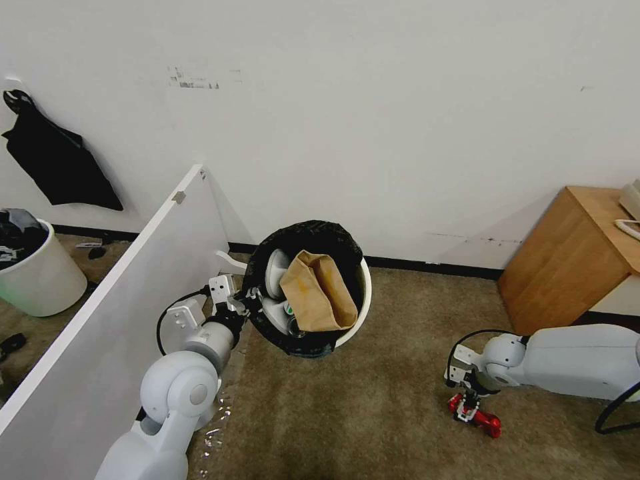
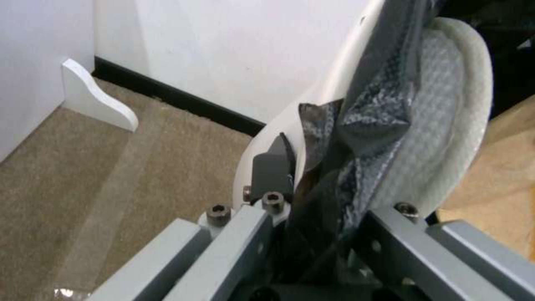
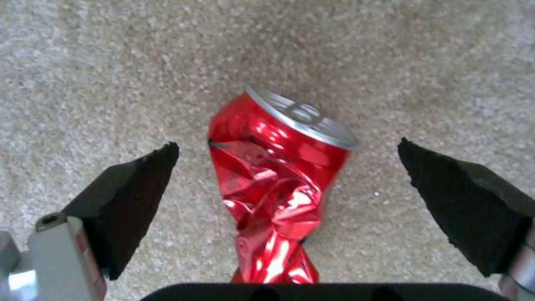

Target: Pick up the trash bin, then pick up the garbage from the floor and place it into the trash bin.

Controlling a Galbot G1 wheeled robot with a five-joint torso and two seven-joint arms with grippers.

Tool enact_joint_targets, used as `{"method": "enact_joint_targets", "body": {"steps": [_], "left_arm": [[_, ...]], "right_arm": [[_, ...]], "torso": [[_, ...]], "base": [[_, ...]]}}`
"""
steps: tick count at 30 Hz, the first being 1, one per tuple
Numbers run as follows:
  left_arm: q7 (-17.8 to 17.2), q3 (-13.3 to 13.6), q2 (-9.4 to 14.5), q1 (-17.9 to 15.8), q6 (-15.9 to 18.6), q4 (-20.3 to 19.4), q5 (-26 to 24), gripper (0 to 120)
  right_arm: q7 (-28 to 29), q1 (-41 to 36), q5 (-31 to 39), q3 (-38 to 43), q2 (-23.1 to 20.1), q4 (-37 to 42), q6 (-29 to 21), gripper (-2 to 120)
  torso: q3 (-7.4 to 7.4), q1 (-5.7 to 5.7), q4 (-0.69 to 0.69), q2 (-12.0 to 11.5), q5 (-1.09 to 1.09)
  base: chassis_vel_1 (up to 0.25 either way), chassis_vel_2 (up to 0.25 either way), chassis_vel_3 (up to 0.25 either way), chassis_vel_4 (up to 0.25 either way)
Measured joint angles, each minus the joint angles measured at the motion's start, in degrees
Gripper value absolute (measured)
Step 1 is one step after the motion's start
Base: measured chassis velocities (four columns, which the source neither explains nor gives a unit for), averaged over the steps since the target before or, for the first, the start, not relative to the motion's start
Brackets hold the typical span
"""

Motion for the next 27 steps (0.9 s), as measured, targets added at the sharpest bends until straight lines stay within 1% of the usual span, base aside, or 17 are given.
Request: {"method": "enact_joint_targets", "body": {"steps": [5,12,27], "left_arm": [[0.0,-0.3,-0.5,0.5,0.0,-0.3,0.3,1],[0.1,-0.8,-0.7,0.8,0.0,-0.5,0.4,1],[0.2,-0.6,-1.1,0.3,0.0,-0.1,0.5,1]], "right_arm": [[0.2,0.0,0.3,-1.1,-1.2,0.0,0.3,100],[0.3,-0.1,1.1,-1.9,-1.9,-0.2,0.7,100],[0.8,-0.1,1.3,-2.4,-0.4,0.2,1.3,100]], "torso": [[0.0,0.0,0.0,0.0,0.0],[0.0,0.0,0.0,0.0,0.0],[0.0,0.0,0.0,0.0,0.0]], "base": [[0.0,0.0,0.0,0.0],[0.0,0.0,0.0,0.0],[0.0,0.0,0.0,0.0]]}}
